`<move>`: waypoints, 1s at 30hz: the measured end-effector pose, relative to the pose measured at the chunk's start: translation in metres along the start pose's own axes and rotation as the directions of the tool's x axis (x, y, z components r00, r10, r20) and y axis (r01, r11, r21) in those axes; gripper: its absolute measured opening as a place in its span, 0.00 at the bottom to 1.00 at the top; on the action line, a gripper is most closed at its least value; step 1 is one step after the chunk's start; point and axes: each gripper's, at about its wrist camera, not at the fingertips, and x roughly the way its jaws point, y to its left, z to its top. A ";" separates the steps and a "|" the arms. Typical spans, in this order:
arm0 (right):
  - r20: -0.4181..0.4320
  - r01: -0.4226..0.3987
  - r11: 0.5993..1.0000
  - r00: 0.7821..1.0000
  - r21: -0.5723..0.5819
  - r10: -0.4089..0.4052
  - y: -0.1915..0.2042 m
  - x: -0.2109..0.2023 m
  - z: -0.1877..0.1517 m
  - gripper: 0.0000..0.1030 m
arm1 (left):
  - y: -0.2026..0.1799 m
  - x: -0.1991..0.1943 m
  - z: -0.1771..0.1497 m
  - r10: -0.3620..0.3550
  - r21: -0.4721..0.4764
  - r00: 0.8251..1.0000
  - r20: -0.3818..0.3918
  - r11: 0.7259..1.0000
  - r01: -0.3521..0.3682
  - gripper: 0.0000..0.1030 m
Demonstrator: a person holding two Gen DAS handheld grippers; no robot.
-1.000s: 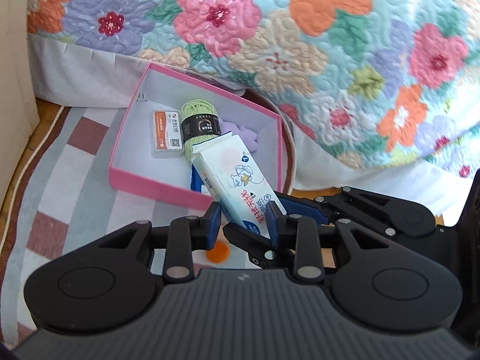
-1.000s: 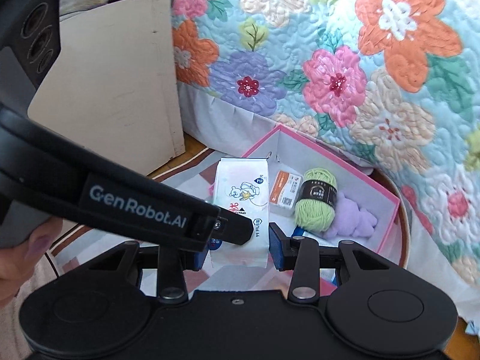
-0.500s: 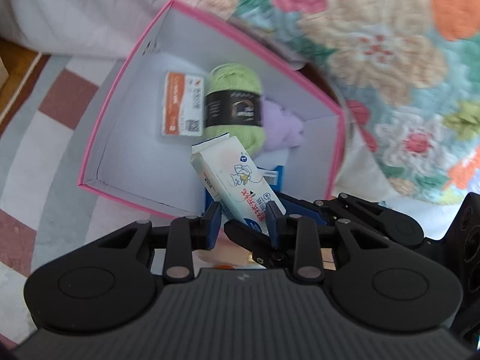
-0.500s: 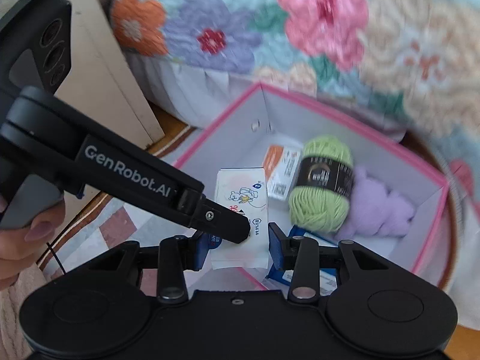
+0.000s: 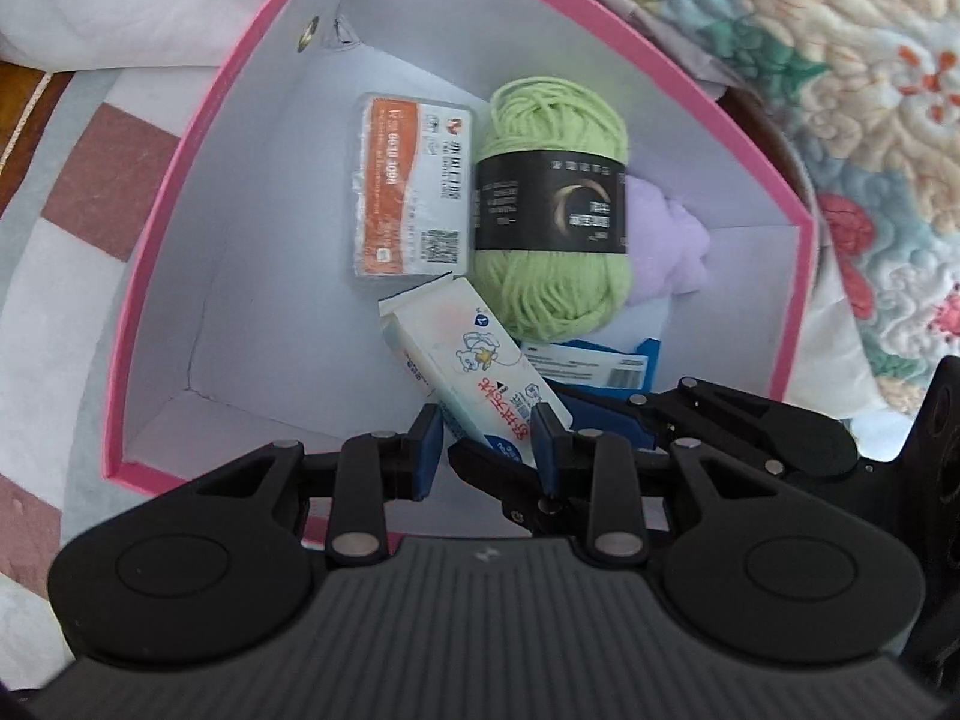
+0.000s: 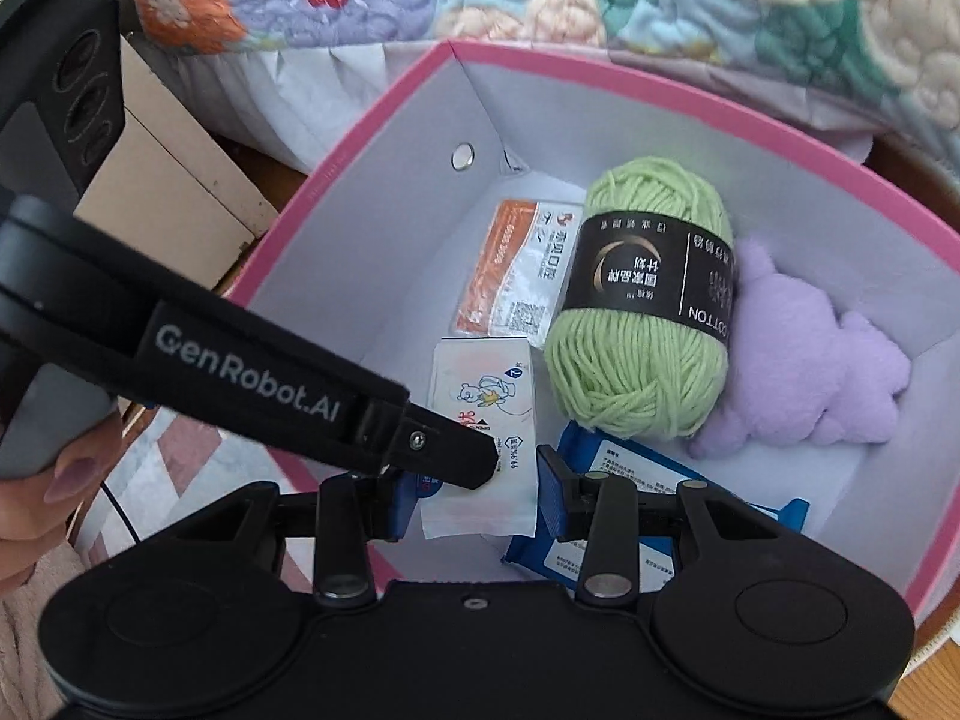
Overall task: Organize objects
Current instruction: 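Lower the tissue pack beside the wipes and open the left tool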
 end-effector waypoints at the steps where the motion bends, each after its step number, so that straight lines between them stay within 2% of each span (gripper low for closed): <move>1: -0.007 -0.006 1.000 1.000 -0.002 0.006 -0.001 0.003 0.001 0.44 | 0.000 0.002 0.001 0.007 0.002 1.000 -0.003 1.000 -0.007 0.29; 6: -0.046 -0.013 1.000 0.999 -0.025 0.012 -0.002 0.016 0.007 0.44 | 0.005 0.008 0.005 0.033 -0.013 0.999 -0.007 0.999 -0.033 0.29; 14: -0.039 0.050 0.998 0.998 -0.025 -0.051 0.002 0.024 0.005 0.46 | 0.007 0.003 0.005 0.093 0.006 0.991 0.098 0.996 -0.094 0.32; 17: -0.013 0.084 0.996 0.996 -0.015 -0.084 0.003 0.016 0.001 0.52 | 0.007 -0.005 0.003 0.103 0.027 0.986 0.133 0.994 -0.108 0.35; 23: 0.093 0.094 0.995 0.991 0.021 -0.095 0.011 -0.033 -0.016 0.53 | 0.002 -0.029 -0.011 0.069 0.061 0.988 0.140 0.995 -0.078 0.36; 26: 0.161 0.099 0.995 0.982 0.033 -0.103 0.021 -0.065 -0.024 0.53 | -0.004 -0.046 -0.021 0.042 0.089 0.991 0.129 0.995 -0.054 0.36; 30: 0.241 0.112 0.994 0.964 0.022 -0.114 0.040 -0.105 -0.030 0.53 | -0.015 -0.079 -0.038 0.039 0.143 0.987 0.156 0.988 -0.062 0.37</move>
